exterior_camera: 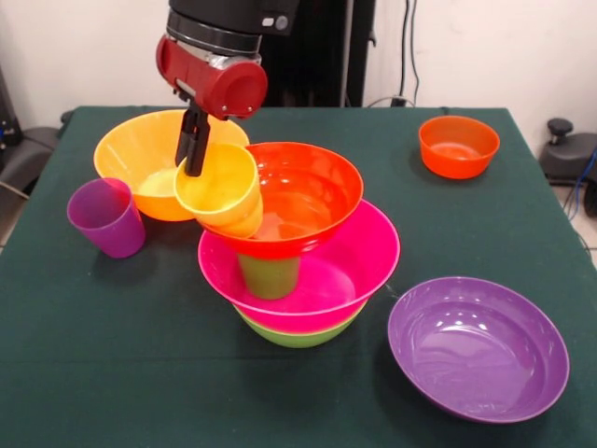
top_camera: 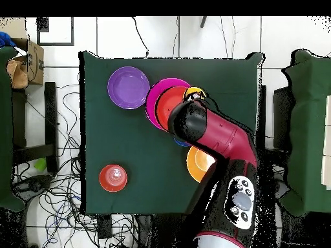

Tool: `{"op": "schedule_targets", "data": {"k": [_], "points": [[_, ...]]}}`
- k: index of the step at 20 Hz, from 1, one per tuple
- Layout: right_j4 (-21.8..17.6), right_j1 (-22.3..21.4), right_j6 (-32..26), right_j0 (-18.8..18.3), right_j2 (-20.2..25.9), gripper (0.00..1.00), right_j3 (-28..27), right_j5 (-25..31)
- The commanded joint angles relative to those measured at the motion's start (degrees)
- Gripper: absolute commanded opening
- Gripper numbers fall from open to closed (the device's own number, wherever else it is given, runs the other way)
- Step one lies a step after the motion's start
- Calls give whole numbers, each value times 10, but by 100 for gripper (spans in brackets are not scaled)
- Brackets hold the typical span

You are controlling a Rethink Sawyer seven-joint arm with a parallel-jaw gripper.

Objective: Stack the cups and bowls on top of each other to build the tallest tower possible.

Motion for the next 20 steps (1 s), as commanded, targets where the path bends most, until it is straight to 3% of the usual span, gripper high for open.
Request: {"op": "schedule_targets", "data": {"k": [1, 12, 20], "points": [[31, -2, 130, 31, 19, 0, 45, -5], [62, -5, 135, 61, -7, 0, 59, 1], [60, 8, 128, 35, 23, 0, 83, -79]]}}
